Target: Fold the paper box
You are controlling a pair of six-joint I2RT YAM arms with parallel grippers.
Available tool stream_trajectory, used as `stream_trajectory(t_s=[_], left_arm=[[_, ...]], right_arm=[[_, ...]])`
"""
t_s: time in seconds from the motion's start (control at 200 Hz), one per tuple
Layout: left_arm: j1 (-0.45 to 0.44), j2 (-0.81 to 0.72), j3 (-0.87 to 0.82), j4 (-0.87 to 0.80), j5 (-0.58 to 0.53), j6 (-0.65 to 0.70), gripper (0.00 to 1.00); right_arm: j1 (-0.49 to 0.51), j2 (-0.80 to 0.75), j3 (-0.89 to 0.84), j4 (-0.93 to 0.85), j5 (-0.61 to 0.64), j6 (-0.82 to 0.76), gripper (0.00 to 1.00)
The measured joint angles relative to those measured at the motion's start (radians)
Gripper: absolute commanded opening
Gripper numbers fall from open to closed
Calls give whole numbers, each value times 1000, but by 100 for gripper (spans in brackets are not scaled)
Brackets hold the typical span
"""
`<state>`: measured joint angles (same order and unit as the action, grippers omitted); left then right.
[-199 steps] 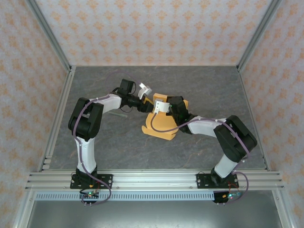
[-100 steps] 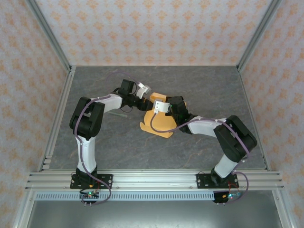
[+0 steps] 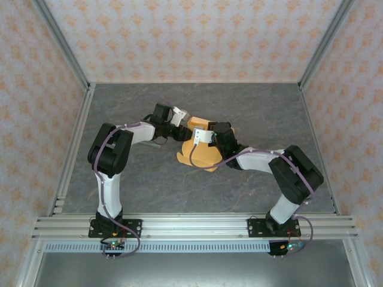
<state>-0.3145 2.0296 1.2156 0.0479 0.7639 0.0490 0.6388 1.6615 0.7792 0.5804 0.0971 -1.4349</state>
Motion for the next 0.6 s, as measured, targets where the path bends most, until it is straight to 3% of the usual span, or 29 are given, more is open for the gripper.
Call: stream_trajectory(t_s=[0.601], left_arm=[[-19, -10, -7, 77, -64, -25, 48]], right_arm=[[7, 13, -5, 5, 9, -29, 0]])
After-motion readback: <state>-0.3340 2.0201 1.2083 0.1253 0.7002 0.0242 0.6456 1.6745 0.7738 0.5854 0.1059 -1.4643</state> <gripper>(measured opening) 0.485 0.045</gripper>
